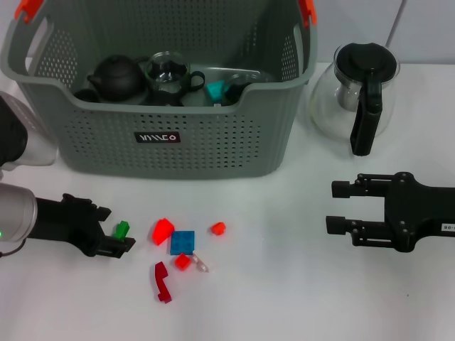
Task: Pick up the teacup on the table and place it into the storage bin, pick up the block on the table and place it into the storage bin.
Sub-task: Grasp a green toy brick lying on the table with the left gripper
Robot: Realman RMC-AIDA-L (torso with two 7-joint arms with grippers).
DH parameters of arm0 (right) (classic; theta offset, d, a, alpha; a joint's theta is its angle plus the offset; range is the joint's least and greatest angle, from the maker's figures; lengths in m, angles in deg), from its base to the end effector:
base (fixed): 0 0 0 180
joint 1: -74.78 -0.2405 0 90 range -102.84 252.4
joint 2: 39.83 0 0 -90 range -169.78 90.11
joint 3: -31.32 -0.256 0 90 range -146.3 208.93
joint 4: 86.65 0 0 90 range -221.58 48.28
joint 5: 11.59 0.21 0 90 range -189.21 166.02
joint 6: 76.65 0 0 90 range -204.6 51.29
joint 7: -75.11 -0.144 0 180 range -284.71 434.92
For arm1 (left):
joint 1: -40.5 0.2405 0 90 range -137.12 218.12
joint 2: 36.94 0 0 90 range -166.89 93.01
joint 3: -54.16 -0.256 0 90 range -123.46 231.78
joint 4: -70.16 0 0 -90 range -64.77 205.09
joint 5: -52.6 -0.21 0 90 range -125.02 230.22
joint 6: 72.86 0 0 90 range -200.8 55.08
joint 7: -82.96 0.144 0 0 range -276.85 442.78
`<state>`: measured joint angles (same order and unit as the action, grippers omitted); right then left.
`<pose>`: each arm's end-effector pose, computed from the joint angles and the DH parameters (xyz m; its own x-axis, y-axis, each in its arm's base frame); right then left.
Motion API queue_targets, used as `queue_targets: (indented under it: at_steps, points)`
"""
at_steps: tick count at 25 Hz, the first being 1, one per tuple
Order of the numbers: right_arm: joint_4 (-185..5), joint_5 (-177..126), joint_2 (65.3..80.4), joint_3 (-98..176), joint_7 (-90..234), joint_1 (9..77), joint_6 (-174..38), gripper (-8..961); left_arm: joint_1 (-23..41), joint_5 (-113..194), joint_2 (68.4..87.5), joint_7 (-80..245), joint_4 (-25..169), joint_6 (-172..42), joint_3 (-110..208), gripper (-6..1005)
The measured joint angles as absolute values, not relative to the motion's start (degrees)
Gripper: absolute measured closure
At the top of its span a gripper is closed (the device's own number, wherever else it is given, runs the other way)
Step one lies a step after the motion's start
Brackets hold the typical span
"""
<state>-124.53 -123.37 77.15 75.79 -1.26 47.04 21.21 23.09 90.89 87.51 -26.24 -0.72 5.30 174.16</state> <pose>0.2618 0.3039 0.0065 0.8139 -0.2964 -0.4997 -0.3592 -0.9327 -0.0319 -0.2936 0.3103 0.0082 0.8175 0.5759 -0.0065 0.5192 -0.7419 -0.4243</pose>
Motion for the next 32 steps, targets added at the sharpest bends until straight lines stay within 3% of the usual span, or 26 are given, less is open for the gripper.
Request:
queue_targets:
  at_steps: [7, 9, 20, 32]
  points:
    - [-124.5, -123.4, 77.11, 75.8, -1.1, 47.0, 21.3, 265, 22.9, 88.2, 87.63, -27.6, -0.5, 4.1, 173.3, 251]
    - [-124.5, -123.4, 77.08, 75.8, -1.1, 47.0, 21.3, 266, 23.0, 87.9, 87.59, -28.3, -0.7, 3.3, 173.0, 390]
    - [-124.5, -123.4, 77.06, 75.8, -1.2, 47.0, 21.3, 266, 22.9, 87.3, 87.52, -29.2, -0.9, 1.9, 172.8, 386]
    - [-124.5, -123.3, 77.06, 75.8, -1.1, 47.0, 21.3, 265, 22.7, 87.3, 87.57, -30.9, -0.4, 1.0, 170.0, 486]
